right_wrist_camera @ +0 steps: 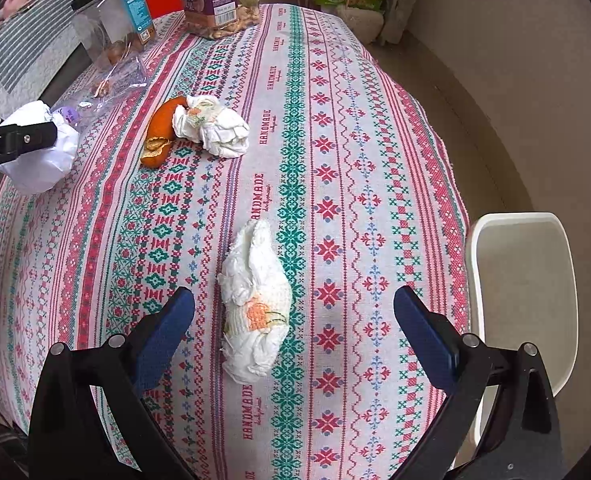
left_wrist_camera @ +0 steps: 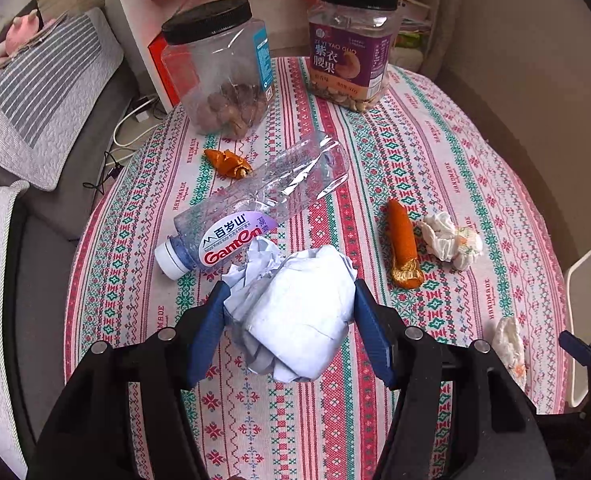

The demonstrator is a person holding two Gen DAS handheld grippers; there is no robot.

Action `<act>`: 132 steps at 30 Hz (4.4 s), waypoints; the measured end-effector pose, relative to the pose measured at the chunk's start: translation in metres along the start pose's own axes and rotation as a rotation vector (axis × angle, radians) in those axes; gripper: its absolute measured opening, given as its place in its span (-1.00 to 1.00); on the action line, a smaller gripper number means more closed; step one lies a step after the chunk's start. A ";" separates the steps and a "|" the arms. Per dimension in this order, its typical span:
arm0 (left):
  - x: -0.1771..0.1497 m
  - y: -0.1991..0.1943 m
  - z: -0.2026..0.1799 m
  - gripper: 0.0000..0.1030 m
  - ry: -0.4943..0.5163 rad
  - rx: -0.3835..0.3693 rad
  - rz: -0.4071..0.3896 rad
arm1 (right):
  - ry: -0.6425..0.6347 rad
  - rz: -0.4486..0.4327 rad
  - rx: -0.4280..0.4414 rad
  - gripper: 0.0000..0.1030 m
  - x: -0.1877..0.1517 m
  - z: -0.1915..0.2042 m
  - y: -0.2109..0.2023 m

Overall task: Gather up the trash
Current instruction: 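Grasp the crumpled white bag with the left gripper while the right gripper grasps the white diaper, then carry the white diaper over the bin and release it with the right gripper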

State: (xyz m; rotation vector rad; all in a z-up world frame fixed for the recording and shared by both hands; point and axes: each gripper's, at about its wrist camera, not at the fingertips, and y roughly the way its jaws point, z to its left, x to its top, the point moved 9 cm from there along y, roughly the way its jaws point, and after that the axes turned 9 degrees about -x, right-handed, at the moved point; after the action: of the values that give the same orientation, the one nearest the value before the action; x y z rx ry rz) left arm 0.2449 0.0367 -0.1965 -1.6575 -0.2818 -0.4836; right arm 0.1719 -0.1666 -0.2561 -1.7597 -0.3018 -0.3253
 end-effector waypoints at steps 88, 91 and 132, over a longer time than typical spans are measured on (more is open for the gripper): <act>-0.039 -0.156 0.029 0.21 -0.105 -0.033 -0.325 | 0.053 -0.484 0.165 -0.31 0.052 0.053 -0.159; -0.039 -0.156 0.028 0.21 -0.104 -0.034 -0.324 | 0.055 -0.484 0.163 -0.31 0.052 0.052 -0.159; -0.035 -0.105 -0.133 0.21 0.145 -0.128 -0.274 | 0.475 -0.352 -0.102 -0.26 0.007 -0.203 -0.122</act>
State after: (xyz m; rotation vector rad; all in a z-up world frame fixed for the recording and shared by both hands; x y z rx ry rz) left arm 0.1462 -0.0757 -0.1086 -1.7063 -0.3789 -0.8386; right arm 0.1216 -0.3398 -0.1023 -1.6641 -0.2514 -1.0082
